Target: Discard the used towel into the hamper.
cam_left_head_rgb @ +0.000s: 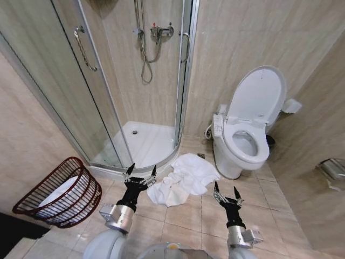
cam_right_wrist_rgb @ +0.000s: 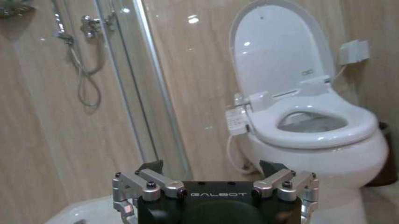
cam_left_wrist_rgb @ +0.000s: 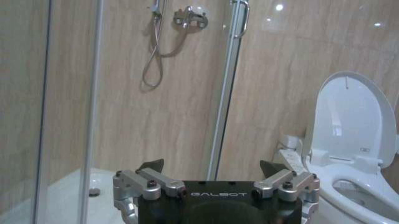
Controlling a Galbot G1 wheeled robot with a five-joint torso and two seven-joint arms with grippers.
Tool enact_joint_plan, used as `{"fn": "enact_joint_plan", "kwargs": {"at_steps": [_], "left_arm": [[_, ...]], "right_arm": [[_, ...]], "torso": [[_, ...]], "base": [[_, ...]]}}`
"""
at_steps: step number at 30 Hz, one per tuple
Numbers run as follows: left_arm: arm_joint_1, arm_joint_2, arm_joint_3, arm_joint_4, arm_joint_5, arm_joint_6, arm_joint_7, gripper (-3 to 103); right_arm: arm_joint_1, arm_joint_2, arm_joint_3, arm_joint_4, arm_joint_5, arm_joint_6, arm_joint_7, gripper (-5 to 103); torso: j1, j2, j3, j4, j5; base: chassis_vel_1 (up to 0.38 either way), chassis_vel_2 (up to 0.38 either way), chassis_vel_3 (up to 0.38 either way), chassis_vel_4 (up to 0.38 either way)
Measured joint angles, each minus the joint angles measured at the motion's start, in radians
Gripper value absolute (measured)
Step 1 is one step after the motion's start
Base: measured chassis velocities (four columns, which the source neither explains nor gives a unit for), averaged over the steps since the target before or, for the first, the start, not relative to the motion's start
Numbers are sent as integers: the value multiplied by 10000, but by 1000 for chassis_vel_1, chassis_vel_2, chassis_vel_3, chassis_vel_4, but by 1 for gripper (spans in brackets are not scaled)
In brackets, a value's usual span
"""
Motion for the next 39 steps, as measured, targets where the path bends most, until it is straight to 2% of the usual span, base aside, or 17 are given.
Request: {"fn": "enact_joint_plan", "kwargs": {"at_steps": [9,17,27,31,33,35,38,39], "left_arm": [[0,0,0,0,0,0,0,100],[0,0,0,0,0,0,0,100],[1,1,0,0,0,0,0,100],[0,0,0,0,0,0,0,100],[0,0,0,0,0,0,0,100],[0,0,0,0,0,0,-1,100],[0,0,1,0,0,0,0,100],[0,0,1,0,0,0,0,100]], "right_arm": [[-10,0,10,-147,260,149,-540,100],[199,0,-36,-432,198,336,-538,100],[355,0,82,-336,275,36,-425,100],[561,1,119,-715,325,488,-820,100],[672,1,284,-827,378,475,-943,100],[805,1,488,-929,445,338,-1022,100],[1425,3,981,-1085,499,-828,-1128,100],[1425,3,981,-1085,499,-828,-1128,100]], "torso": [[-142,-357,-212,0,0],[-280,-646,-370,1,2],[-424,-1017,-593,0,-1],[-484,-1198,-710,0,4],[-496,-1225,-725,0,2],[-506,-1254,-741,1,1],[-554,-1359,-800,-3,0],[-554,-1359,-800,-3,0]], "base": [[0,0,0,0],[-3,4,6,-5],[-64,68,71,-62],[-122,111,128,-112],[-113,121,151,-104],[-103,84,109,-81],[-72,44,23,-9],[-63,9,-35,-6]]}}
